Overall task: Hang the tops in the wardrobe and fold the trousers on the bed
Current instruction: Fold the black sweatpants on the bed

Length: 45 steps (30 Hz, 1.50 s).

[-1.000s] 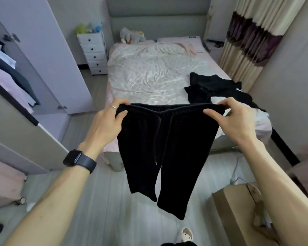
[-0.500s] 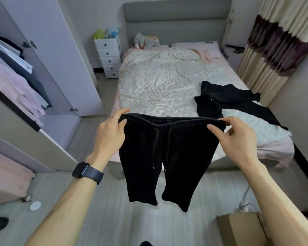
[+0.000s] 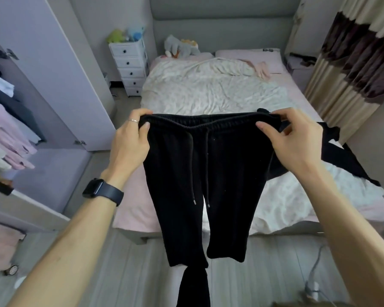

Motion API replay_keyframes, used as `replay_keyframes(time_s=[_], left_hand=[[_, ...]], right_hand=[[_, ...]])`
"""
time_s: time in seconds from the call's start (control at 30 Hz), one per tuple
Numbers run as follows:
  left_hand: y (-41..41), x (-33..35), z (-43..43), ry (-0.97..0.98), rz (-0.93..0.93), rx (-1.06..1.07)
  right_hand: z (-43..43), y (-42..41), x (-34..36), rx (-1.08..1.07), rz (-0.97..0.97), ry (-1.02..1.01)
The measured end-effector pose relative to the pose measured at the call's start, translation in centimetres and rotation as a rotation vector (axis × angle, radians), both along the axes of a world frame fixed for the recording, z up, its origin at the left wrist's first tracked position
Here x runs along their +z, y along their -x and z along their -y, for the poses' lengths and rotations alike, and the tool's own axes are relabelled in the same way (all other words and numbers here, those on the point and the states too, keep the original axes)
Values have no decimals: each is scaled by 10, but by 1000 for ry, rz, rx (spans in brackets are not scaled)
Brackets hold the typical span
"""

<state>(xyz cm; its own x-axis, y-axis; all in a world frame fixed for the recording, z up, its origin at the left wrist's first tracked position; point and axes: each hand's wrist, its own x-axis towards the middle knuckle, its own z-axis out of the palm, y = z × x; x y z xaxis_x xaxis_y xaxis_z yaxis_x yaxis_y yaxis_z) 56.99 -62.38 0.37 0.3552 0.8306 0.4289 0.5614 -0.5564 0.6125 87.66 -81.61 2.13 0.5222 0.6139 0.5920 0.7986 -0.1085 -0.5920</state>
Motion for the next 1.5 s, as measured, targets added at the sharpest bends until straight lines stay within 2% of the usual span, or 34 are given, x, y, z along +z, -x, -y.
replay_keyframes(time_s=[0.2, 0.47, 0.63, 0.87, 1.0, 1.17, 1.4, 1.5], left_hand=[[-69, -16, -123, 68, -20, 10], [-158, -57, -267, 166, -252, 116], [-210, -97, -339, 114, -384, 159], [-283, -123, -434, 94, -369, 202], [-312, -141, -475, 149, -378, 194], [-332, -239, -516, 252, -568, 171], [-372, -395, -555, 263, -705, 124], [-377, -446, -566, 240, -755, 113]], right_hand=[[-131, -53, -15, -44, 16, 94], [-278, -121, -64, -51, -80, 279], [-364, -172, -113, -39, -134, 408], [-468, -244, -143, -71, -105, 379], [-513, -270, -162, -96, -135, 383], [-554, -301, -266, -33, -258, 629], [-586, -325, -434, -155, -399, 589], [-593, -328, -492, -196, -455, 652]])
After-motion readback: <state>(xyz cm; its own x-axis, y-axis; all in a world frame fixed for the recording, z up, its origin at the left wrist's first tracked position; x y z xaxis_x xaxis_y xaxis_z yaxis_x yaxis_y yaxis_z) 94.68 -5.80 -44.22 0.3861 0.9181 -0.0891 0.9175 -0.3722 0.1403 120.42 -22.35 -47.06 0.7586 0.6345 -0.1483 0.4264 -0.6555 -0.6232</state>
